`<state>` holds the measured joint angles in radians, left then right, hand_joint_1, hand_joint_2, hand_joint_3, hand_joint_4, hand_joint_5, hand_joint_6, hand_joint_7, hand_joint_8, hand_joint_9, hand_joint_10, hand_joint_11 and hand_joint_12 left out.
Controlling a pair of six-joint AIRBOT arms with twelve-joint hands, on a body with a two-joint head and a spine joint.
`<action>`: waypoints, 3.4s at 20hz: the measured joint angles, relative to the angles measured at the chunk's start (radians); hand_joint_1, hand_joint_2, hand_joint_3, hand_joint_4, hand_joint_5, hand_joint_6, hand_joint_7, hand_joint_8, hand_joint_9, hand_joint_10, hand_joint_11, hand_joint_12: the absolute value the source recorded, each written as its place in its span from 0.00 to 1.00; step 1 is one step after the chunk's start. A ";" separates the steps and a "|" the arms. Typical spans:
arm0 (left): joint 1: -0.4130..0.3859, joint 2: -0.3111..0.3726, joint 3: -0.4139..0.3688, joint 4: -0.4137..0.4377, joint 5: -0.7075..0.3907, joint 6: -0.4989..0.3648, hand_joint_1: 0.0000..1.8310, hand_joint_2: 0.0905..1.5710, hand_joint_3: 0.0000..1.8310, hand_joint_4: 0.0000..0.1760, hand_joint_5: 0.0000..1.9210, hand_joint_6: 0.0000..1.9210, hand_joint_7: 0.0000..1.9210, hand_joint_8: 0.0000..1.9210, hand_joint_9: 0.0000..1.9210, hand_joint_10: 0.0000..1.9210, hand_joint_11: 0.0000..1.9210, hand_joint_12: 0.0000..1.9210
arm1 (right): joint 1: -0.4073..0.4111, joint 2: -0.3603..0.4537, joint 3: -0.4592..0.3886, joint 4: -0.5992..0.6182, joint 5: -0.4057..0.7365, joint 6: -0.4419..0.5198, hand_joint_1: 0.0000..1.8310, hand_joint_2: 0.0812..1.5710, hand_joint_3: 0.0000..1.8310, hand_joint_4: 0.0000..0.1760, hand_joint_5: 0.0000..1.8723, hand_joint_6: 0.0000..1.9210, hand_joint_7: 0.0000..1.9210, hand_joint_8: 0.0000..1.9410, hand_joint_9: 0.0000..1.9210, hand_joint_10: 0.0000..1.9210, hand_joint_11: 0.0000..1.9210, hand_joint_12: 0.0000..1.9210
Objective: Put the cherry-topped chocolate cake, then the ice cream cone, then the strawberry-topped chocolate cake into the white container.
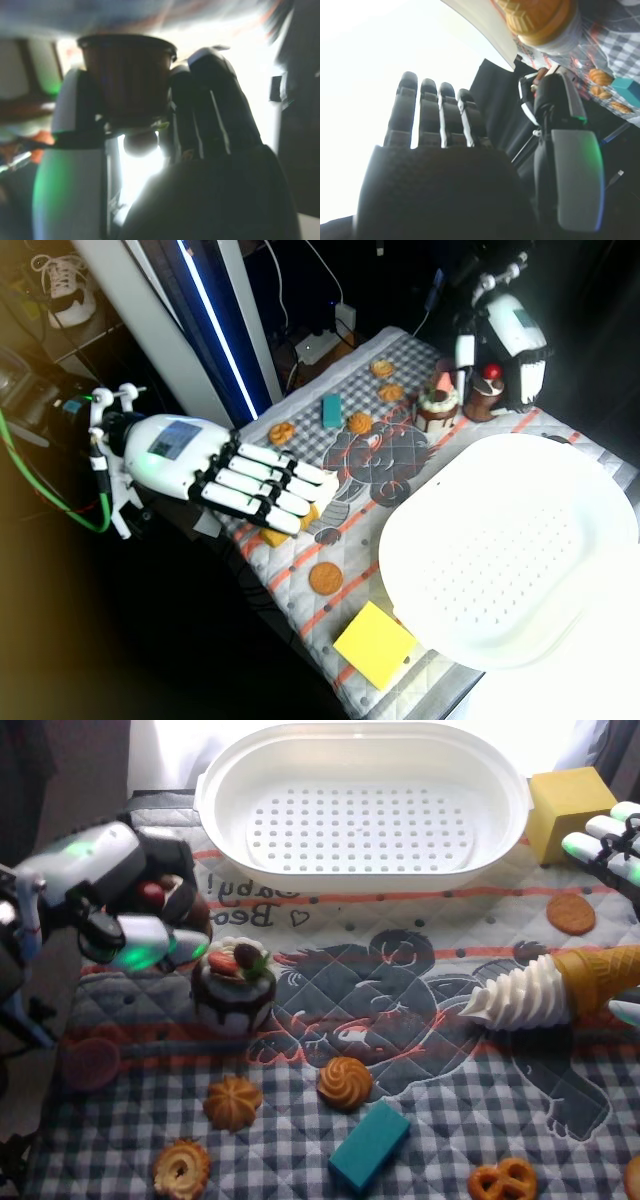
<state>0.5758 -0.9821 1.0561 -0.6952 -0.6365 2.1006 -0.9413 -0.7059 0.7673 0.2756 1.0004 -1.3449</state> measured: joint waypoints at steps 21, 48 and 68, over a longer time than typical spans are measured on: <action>-0.312 -0.343 0.451 -0.190 0.306 0.106 0.49 0.87 0.00 0.00 0.28 0.85 0.17 0.65 0.07 0.78 0.09 1.00 | -0.024 -0.010 0.017 -0.002 0.003 0.026 0.23 0.76 0.00 0.14 0.00 0.00 0.00 0.00 0.00 0.00 0.00 0.31; 0.000 0.113 -0.065 0.352 -0.229 -0.586 0.32 0.71 0.01 1.00 0.00 0.00 0.00 0.00 0.00 0.00 0.03 0.02 | -0.031 -0.013 0.043 -0.029 -0.022 0.123 0.32 0.69 0.01 0.30 0.00 0.00 0.00 0.00 0.00 0.00 0.00 0.35; 0.270 0.198 -0.195 0.297 -0.558 -0.603 0.39 0.78 0.00 1.00 0.00 0.00 0.00 0.00 0.00 0.00 0.00 0.11 | 0.090 -0.232 0.224 -0.035 -0.259 0.175 0.58 0.80 0.00 0.00 0.28 0.67 0.35 0.66 0.30 0.77 0.29 0.99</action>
<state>0.8455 -0.7841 0.8608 -0.3985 -1.1942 1.4975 -0.8509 -0.9382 0.9909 0.2401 0.7414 -1.1698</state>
